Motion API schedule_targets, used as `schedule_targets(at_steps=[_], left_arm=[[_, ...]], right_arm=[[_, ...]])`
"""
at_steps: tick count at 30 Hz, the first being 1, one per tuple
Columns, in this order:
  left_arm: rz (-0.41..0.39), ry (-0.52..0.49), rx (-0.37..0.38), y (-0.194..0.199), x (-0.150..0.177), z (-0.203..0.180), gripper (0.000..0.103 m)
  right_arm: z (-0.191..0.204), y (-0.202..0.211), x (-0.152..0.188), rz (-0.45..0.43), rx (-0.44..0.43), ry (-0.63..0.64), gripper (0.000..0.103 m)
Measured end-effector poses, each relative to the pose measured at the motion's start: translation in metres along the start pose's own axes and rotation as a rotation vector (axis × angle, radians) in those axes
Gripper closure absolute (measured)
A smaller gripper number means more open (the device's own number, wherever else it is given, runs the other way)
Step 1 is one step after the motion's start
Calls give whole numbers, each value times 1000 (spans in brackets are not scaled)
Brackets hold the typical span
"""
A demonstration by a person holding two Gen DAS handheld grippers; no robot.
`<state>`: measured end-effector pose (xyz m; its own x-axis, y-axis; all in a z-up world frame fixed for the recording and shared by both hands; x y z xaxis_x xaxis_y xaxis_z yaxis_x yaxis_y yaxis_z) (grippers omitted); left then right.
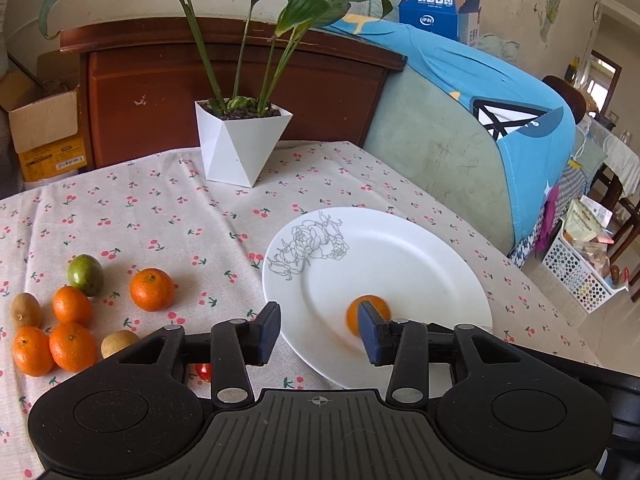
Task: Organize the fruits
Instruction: 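Open the right gripper to drop the lime while the left gripper withdraws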
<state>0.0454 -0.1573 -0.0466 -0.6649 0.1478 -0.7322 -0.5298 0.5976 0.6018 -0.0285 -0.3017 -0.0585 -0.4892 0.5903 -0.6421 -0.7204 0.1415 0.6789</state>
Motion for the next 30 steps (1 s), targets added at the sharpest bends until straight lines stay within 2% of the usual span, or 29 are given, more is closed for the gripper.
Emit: schedule_targets(at_steps=[2, 9, 13, 17, 30], left_arm=[[0, 10, -16, 4, -2, 2, 50], [7, 13, -64, 25, -10, 9, 45], [25, 24, -95, 39, -12, 20, 45], [14, 41, -120, 57, -14, 34, 45], [-25, 139, -208, 104, -4, 91, 45]], right_arm=[[2, 1, -1, -3, -8, 1, 73], [14, 7, 0, 3, -56, 37, 72], [26, 12, 5, 7, -83, 78, 71], [36, 16, 9, 14, -112, 104, 68], [71, 23, 33, 62, -212, 209, 68]])
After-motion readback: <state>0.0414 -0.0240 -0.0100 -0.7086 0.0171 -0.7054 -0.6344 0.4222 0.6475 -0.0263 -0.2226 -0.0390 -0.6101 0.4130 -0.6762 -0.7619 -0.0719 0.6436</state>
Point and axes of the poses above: each gripper's, at about its wrist camera, not at the fingertips, and y roughly against the way its jaws point, z to its left, x to its underside, the point moved 5 cm from there along -y, roughly the way its jaws point, and after that the axes turned 8 degrees about x, right-handed, at the moved point
